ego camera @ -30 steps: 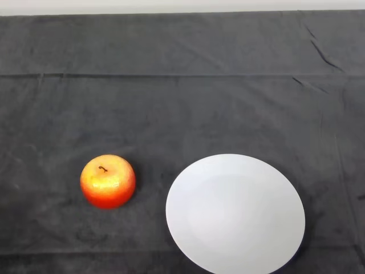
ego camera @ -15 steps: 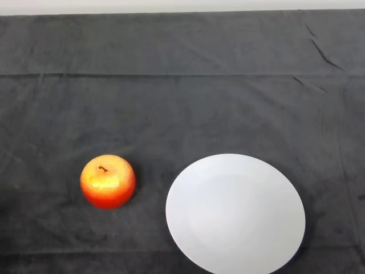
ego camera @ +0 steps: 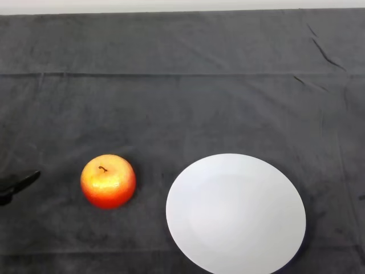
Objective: Move the apple to the plate
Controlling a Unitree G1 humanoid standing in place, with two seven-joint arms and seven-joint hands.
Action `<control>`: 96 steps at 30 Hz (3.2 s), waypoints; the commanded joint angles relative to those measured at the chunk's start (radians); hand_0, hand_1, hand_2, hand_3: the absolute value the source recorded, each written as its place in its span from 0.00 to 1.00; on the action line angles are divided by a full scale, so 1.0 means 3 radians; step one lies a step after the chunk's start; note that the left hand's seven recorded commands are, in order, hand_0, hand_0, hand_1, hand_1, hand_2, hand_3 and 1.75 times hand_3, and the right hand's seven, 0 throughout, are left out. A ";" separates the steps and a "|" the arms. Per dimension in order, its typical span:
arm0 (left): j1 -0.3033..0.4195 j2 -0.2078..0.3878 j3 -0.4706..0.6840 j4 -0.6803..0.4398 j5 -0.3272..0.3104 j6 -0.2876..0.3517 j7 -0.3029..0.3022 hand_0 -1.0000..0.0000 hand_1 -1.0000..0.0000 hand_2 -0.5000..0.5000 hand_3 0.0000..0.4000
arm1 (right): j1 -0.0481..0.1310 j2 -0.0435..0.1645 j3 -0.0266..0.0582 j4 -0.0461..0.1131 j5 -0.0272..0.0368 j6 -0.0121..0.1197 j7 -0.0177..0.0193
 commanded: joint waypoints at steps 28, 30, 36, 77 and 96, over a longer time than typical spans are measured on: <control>-0.0693 -0.0142 -0.1119 0.0223 0.0134 0.0133 -0.0060 1.00 1.00 0.50 0.00 | 0.0129 -0.0011 -0.0031 -0.0163 0.0100 0.0005 -0.0023; -0.0683 -0.0112 -0.1134 0.0229 0.0105 0.0152 -0.0107 1.00 1.00 0.50 0.00 | 0.0130 -0.0011 -0.0031 -0.0163 0.0100 0.0005 -0.0023; -0.0605 -0.0001 -0.1133 0.0170 0.0057 0.0308 -0.0255 1.00 1.00 0.50 0.00 | 0.0130 -0.0011 -0.0031 -0.0164 0.0100 0.0005 -0.0023; -0.0486 0.0145 -0.1294 -0.0002 0.0361 0.1270 -0.0818 0.00 0.00 0.50 1.00 | 0.0127 -0.0015 -0.0031 -0.0156 0.0102 0.0006 -0.0021; -0.0796 0.0091 -0.1499 -0.0952 0.0712 0.2036 -0.0866 0.00 0.00 0.50 1.00 | 0.0121 -0.0022 -0.0033 -0.0143 0.0103 0.0006 -0.0017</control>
